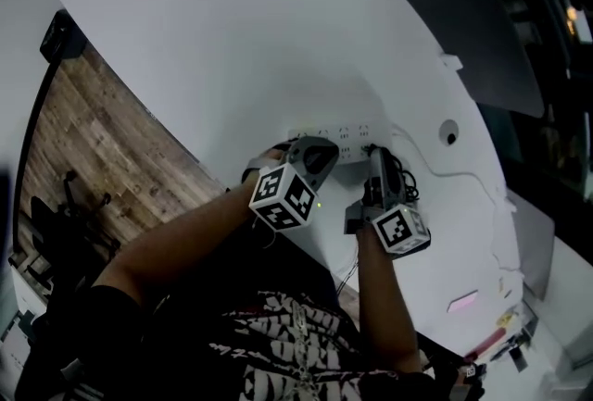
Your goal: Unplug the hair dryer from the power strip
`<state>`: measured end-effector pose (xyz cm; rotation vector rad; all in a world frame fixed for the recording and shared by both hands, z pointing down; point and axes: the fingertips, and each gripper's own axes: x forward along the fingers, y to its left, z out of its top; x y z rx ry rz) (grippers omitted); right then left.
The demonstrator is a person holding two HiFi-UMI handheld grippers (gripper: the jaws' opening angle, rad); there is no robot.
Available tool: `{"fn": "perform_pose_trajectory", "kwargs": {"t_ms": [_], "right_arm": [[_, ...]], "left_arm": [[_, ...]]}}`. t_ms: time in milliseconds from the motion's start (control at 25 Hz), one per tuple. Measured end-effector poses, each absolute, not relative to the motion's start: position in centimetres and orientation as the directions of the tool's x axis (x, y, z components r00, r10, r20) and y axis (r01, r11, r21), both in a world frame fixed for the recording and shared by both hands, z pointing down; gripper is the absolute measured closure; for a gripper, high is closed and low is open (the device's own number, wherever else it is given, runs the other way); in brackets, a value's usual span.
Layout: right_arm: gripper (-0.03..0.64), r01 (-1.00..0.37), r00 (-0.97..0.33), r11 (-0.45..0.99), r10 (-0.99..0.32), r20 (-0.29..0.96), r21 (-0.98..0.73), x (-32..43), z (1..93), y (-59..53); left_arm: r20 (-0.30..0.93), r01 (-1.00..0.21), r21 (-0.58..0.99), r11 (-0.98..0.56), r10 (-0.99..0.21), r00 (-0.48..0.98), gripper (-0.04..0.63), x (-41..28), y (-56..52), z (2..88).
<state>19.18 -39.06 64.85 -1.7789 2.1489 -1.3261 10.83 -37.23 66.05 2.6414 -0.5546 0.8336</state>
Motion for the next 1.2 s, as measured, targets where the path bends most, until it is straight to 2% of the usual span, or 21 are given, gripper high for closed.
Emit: {"fn": "perform_pose_trajectory", "kwargs": {"t_ms": [160, 480, 840, 1000, 1200], "right_arm": [[0.499, -0.896, -0.271, 0.027, -0.824, 0.497, -0.443, 18.7, 64.4, -39.2], [0.512, -0.859, -0.264, -0.001, -0.856, 0.445, -0.512, 19.1, 63.5, -39.6], [0.507, -0.941, -0.221, 0.047, -0.834, 0.505, -0.335, 18.6, 63.9, -38.9], [0.506, -0.987, -0.152, 0.095, -0.823, 0.547, -0.131, 17.9, 64.2, -39.2], [0.503, -0.975, -0.11, 0.201, -0.809, 0.577, 0.096, 16.4, 64.4, -40.0]], "left_arm": [[0.601, -0.441, 0.186, -0.878, -0.254, 0.758, 0.568, 11.1, -37.1, 66.0], [0.624, -0.455, 0.193, -0.869, -0.25, 0.74, 0.568, 11.0, -37.1, 66.1], [0.632, -0.455, 0.188, -0.871, -0.247, 0.735, 0.568, 11.3, -37.1, 66.2], [0.63, -0.443, 0.186, -0.877, -0.24, 0.739, 0.568, 11.3, -36.8, 66.2], [0.63, -0.421, 0.185, -0.888, -0.221, 0.744, 0.568, 11.4, -36.3, 66.2]]}}
